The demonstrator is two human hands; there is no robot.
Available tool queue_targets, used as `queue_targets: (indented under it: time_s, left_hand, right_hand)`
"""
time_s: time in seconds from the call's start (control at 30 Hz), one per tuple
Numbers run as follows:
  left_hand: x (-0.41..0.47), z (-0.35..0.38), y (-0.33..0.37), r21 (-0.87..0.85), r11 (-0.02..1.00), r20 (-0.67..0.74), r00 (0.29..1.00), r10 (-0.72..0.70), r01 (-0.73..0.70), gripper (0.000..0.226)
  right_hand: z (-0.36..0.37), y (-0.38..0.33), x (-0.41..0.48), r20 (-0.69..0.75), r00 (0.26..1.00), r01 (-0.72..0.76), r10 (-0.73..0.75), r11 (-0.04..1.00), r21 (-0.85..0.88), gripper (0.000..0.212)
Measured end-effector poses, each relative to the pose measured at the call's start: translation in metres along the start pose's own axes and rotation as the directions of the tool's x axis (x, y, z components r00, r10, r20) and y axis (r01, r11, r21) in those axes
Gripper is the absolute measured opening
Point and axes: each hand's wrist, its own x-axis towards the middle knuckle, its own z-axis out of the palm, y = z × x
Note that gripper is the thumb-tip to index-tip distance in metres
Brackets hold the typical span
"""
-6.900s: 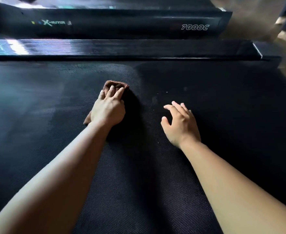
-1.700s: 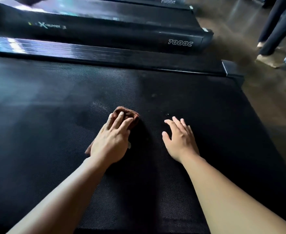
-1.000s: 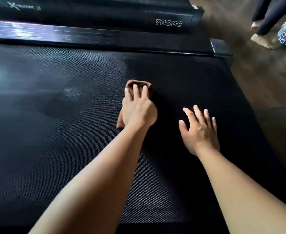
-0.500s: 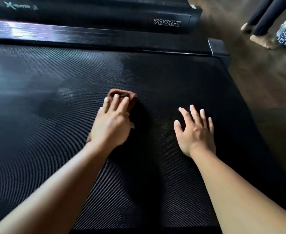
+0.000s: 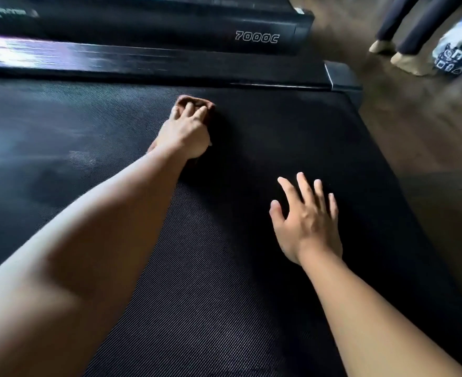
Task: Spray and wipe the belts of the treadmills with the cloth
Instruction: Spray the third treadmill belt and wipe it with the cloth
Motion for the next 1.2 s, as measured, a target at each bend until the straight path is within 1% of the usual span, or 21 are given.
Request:
queue_targets:
  time_s: [0.07,0.13,0.17,0.2,0.23,0.27,0.3,0.4,0.47,0.6,0.67,0.7,0.73,0.8,0.97,1.03,1.07,1.13,1.17,1.2]
  left_hand:
    - [-0.020,-0.012,0.051,0.020,0.980,-0.023,0.980,0.199,-0.199,0.096]
    - [-0.056,-0.021,0.099,0.002,0.924,-0.119,0.917,0.380,-0.383,0.073]
    - [-0.074,-0.019,0.114,-0.031,0.896,-0.172,0.885,0.433,-0.444,0.064]
    - [-0.090,-0.018,0.122,-0.073,0.864,-0.221,0.853,0.473,-0.498,0.063]
    - [-0.107,-0.019,0.123,-0.107,0.851,-0.216,0.848,0.484,-0.513,0.069]
    - [-0.121,-0.016,0.117,-0.116,0.863,-0.174,0.865,0.470,-0.492,0.074]
    - [-0.132,-0.008,0.104,-0.118,0.880,-0.149,0.884,0.442,-0.460,0.073]
    - [-0.155,0.009,0.053,-0.100,0.904,-0.231,0.893,0.385,-0.416,0.063]
    - [-0.158,0.009,0.017,-0.128,0.934,-0.240,0.924,0.298,-0.334,0.062]
    - [-0.123,-0.002,-0.041,-0.179,0.978,-0.252,0.966,0.064,-0.111,0.055]
    - [-0.093,-0.009,-0.050,-0.196,0.981,-0.242,0.970,-0.034,-0.014,0.054]
    - [-0.079,-0.015,-0.048,-0.196,0.981,-0.240,0.969,-0.059,0.011,0.056]
    - [-0.066,-0.020,-0.046,-0.190,0.982,-0.234,0.970,-0.061,0.016,0.056]
    - [-0.039,-0.026,-0.038,-0.175,0.984,-0.210,0.977,-0.022,-0.015,0.056]
    - [0.022,-0.028,-0.010,-0.206,0.978,-0.167,0.986,-0.010,-0.025,0.071]
    - [0.020,-0.030,0.018,-0.201,0.973,-0.182,0.980,0.078,-0.115,0.085]
    - [0.014,-0.030,0.035,-0.209,0.959,-0.202,0.968,0.147,-0.189,0.084]
    - [-0.011,-0.027,0.068,-0.203,0.927,-0.230,0.936,0.268,-0.316,0.061]
    - [-0.025,-0.022,0.079,-0.192,0.905,-0.253,0.910,0.329,-0.380,0.054]
    - [-0.038,-0.015,0.085,-0.177,0.881,-0.267,0.883,0.385,-0.438,0.051]
  right_hand:
    - [0.000,0.002,0.001,0.013,1.000,-0.004,0.004,1.000,0.011,0.057]
    - [-0.001,0.002,0.002,0.007,1.000,-0.009,0.008,1.000,0.018,0.057]
    - [-0.001,0.002,0.002,0.007,1.000,-0.014,0.014,1.000,0.020,0.057]
    - [-0.001,0.002,0.002,0.009,1.000,-0.019,0.018,1.000,0.019,0.057]
    - [-0.002,0.002,0.002,0.012,1.000,-0.021,0.021,1.000,0.016,0.056]
    - [-0.002,0.002,0.002,0.015,1.000,-0.020,0.020,1.000,0.016,0.056]
    - [-0.002,0.001,0.002,0.018,1.000,-0.019,0.018,1.000,0.022,0.056]
    - [-0.003,0.001,0.001,0.023,0.999,-0.024,0.023,0.999,0.038,0.055]
    - [-0.003,0.001,0.001,0.019,1.000,-0.017,0.016,0.999,0.030,0.055]
    - [-0.001,0.001,0.002,-0.013,1.000,-0.007,0.008,0.999,0.042,0.057]
    - [0.000,0.001,0.003,-0.020,1.000,-0.008,0.009,0.999,0.036,0.058]
    - [0.001,0.001,0.003,-0.023,1.000,-0.007,0.008,1.000,0.030,0.058]
    - [0.001,0.001,0.003,-0.025,1.000,-0.007,0.007,1.000,0.027,0.057]
    - [0.001,0.001,0.003,-0.029,1.000,-0.006,0.007,1.000,0.024,0.057]
    - [0.000,0.000,0.001,-0.024,1.000,0.002,-0.001,1.000,0.029,0.056]
    - [-0.001,0.000,0.002,-0.007,1.000,0.000,0.000,0.999,0.032,0.056]
    - [-0.002,0.000,0.002,0.001,1.000,-0.002,0.002,0.999,0.036,0.057]
    - [-0.003,0.000,0.002,0.014,1.000,-0.004,0.004,0.999,0.040,0.057]
    - [-0.004,0.000,0.002,0.016,1.000,-0.004,0.004,0.999,0.040,0.057]
    - [-0.004,0.000,0.002,0.018,1.000,-0.003,0.002,0.999,0.040,0.056]
